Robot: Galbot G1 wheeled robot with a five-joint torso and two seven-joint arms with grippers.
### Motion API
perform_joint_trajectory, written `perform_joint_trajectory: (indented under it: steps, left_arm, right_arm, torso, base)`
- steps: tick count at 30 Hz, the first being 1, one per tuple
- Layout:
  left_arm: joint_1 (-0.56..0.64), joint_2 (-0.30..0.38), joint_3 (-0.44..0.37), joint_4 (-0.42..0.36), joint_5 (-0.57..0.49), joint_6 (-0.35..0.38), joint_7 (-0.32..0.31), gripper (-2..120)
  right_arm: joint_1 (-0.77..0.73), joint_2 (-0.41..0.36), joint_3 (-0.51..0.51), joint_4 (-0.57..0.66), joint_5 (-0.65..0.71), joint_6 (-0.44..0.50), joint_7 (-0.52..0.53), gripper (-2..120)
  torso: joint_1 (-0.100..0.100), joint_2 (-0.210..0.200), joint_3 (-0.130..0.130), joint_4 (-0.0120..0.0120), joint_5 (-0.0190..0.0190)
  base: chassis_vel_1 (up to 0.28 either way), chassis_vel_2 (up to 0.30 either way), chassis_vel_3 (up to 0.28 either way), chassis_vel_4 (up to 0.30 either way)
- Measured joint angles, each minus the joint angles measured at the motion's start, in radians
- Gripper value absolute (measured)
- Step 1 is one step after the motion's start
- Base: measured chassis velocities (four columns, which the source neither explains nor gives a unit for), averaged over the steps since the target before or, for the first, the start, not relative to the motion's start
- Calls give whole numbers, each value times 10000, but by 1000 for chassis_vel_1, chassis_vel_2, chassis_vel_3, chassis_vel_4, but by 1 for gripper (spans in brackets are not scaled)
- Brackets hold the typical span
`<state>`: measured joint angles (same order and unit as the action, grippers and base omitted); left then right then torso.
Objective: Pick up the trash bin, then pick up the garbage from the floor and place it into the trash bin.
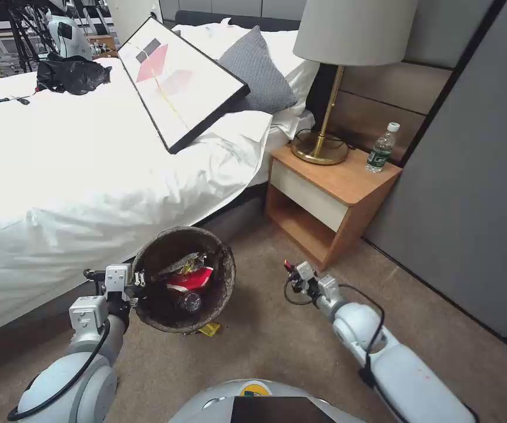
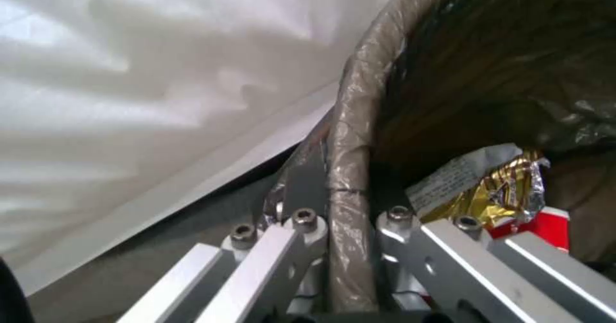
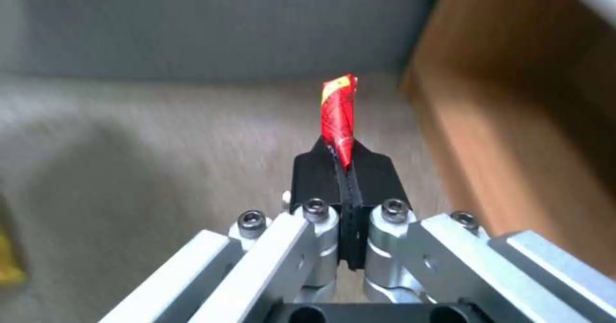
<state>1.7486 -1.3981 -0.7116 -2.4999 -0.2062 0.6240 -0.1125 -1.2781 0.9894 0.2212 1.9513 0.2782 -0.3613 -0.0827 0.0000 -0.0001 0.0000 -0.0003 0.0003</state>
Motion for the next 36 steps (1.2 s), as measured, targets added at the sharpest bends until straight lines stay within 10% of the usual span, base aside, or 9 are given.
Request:
perform_joint_trajectory:
  steps: [18,36]
  left_arm:
    - [-2,71,197,0,202,19,-35,3]
    - [-37,47,259,0,306,27,-22,3]
  right_arm:
    - [2357,-725,-938,3530,3051,-1499,210,0]
    - [7001,-730,-5339,3594,5275,-2434,574,0]
  torso:
    - [0,0,0,3,-3]
    - [0,1,0,4,-5]
  base:
    - [0,0,0,0]
    - [0,0,0,0]
